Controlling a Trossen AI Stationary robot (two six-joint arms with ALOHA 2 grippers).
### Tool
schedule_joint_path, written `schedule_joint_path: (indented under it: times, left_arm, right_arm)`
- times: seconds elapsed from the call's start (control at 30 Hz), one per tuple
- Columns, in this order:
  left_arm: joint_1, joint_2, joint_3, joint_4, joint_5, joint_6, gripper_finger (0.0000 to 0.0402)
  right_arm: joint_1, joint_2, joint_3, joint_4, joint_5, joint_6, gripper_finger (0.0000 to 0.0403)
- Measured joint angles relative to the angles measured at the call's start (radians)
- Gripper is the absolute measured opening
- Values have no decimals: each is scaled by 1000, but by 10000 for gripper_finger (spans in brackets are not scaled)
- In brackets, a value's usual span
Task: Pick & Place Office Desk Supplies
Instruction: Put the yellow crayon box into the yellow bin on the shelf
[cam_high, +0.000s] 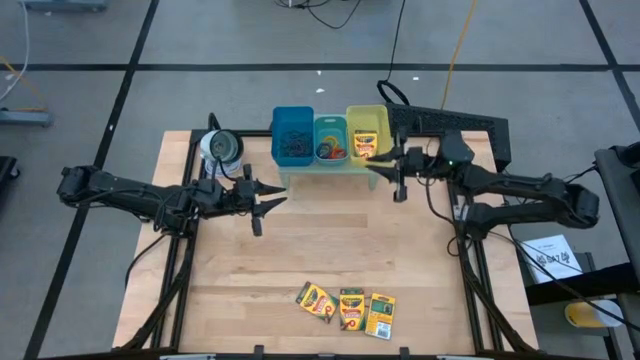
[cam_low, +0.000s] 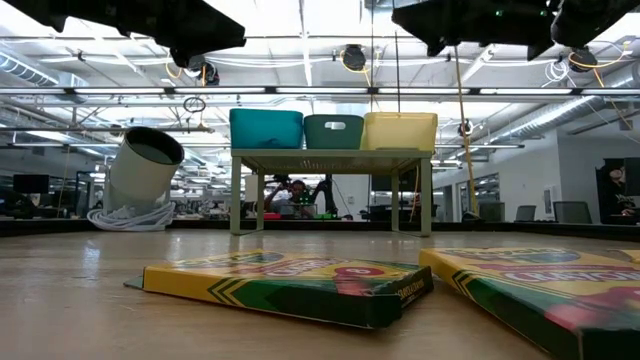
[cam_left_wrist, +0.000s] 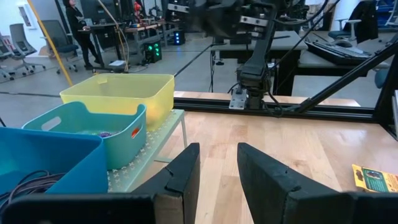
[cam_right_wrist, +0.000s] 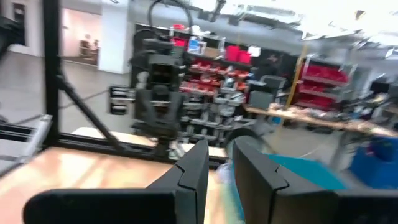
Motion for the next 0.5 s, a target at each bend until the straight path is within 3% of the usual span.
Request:
schedule_joint_path:
  times: [0.37,0.5]
  left_arm:
    - [0,0,0,0,0,-7,118]
    - [0,0,0,-1,0,-40,118]
  right_arm:
    - [188,-70,0,-183,-6,198,66]
    - [284,-69,0,-247,-129,227,74]
